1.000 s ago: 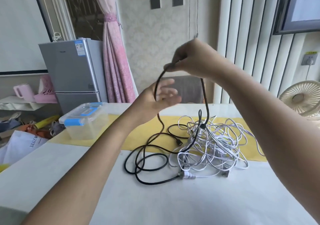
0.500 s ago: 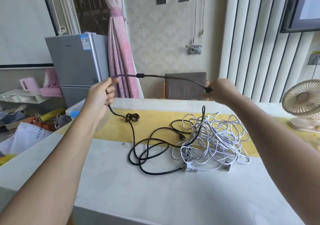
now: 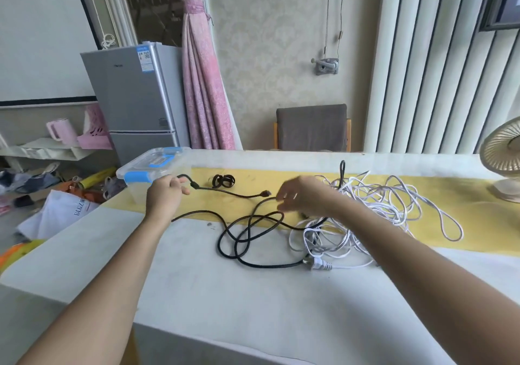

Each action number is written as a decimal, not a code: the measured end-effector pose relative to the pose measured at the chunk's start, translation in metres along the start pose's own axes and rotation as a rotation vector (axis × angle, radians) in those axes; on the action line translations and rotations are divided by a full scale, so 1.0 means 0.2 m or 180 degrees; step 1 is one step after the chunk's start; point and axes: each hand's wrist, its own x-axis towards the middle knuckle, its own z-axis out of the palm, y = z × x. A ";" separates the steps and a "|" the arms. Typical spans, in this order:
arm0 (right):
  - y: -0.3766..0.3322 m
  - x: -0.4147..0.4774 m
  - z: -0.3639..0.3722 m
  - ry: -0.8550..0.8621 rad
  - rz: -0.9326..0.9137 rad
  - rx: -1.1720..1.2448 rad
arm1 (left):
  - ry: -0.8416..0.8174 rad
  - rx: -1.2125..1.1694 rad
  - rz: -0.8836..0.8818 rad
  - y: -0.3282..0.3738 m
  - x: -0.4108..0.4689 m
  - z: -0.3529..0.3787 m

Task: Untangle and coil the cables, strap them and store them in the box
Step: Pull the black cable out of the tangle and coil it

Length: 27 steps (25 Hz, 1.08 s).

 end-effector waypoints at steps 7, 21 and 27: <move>0.06 -0.28 0.27 0.0123 -0.1144 -0.0669 | -0.2038 0.0646 0.1902 0.20 -0.44 0.15; 0.44 -0.39 0.00 0.0688 0.0181 -0.0714 | -0.1564 0.2521 0.1321 0.21 -0.50 0.20; 0.54 -0.40 -0.03 0.0964 0.0364 -0.0505 | -0.1843 0.1263 0.2456 0.41 -0.87 0.44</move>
